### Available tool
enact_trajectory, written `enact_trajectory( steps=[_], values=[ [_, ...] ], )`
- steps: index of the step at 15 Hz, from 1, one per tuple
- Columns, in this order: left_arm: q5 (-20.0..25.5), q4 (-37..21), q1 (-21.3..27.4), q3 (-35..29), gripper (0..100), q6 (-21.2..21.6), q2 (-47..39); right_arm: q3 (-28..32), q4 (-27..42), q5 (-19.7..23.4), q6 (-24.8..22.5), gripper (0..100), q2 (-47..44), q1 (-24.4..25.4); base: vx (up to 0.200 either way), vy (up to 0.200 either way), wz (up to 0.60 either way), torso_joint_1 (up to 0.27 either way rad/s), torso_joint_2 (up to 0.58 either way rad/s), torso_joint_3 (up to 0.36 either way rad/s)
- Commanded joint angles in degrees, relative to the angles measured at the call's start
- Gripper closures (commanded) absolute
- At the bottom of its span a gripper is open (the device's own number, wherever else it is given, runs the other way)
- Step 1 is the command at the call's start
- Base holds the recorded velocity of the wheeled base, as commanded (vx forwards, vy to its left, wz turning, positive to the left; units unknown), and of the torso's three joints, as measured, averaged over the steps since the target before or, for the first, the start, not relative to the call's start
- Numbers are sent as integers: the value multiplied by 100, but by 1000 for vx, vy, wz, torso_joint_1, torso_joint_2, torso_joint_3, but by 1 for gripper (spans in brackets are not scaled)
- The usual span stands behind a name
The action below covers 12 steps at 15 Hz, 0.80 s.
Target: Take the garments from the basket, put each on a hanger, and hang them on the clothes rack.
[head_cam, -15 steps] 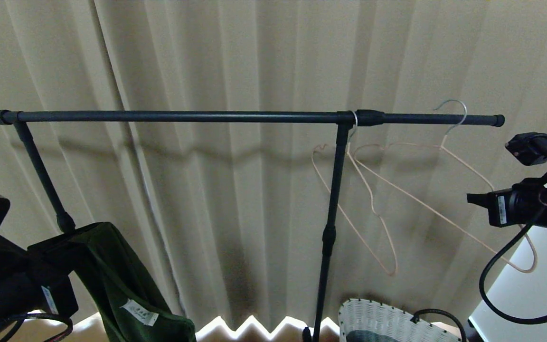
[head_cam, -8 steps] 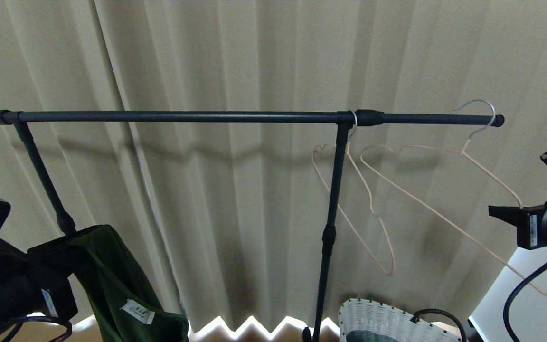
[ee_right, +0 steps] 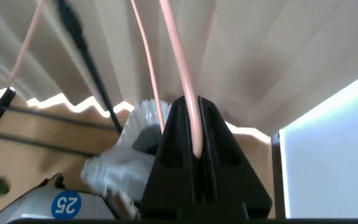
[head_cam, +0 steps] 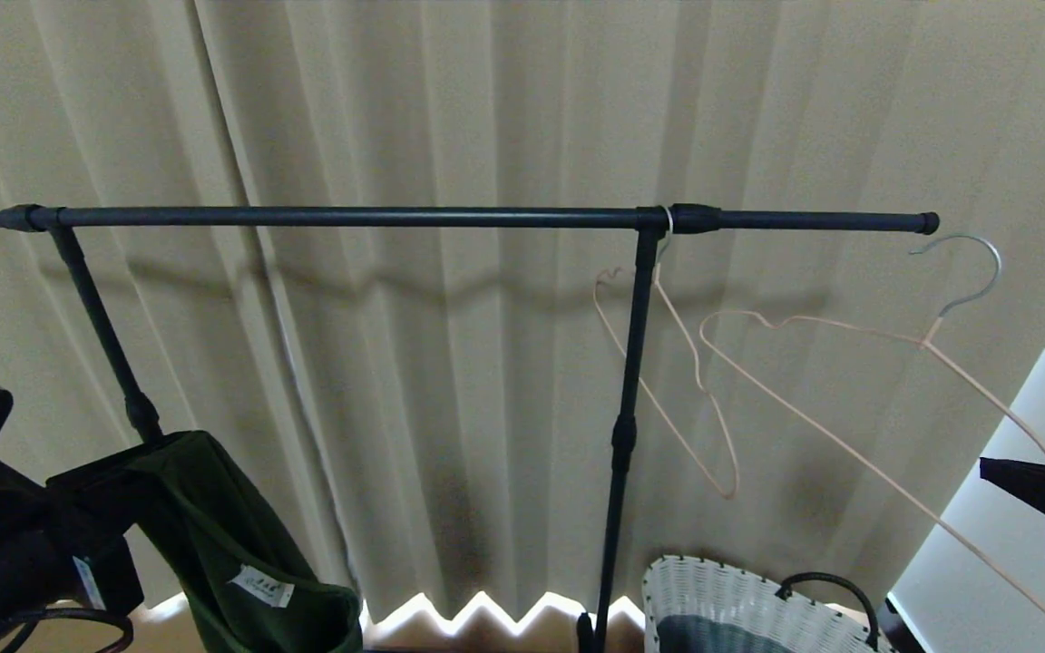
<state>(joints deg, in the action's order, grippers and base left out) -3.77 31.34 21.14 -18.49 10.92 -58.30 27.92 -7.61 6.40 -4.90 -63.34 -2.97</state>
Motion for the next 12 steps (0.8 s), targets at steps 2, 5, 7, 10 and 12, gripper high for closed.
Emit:
enact_trajectory(
  steps=[2,5,7,10,12],
  values=[
    [-1,3,-4,4,100,6,11,-67,-4,10,7,100,112,-1,-200,0,0,-10,-5,7],
    [-1,3,4,12,100,6,2,-67,-4,10,7,100,120,-1,-200,0,0,1,2,1],
    [-1,3,4,12,100,6,11,-67,-30,28,33,100,120,7,-100,0,0,-4,-1,4],
    [-1,3,-4,4,100,-2,-6,-67,-101,116,95,100,208,60,0,0,0,0,0,0],
    [-1,3,-4,4,100,-11,-6,-155,-426,494,297,100,340,148,0,0,0,0,0,0]
  ],
)
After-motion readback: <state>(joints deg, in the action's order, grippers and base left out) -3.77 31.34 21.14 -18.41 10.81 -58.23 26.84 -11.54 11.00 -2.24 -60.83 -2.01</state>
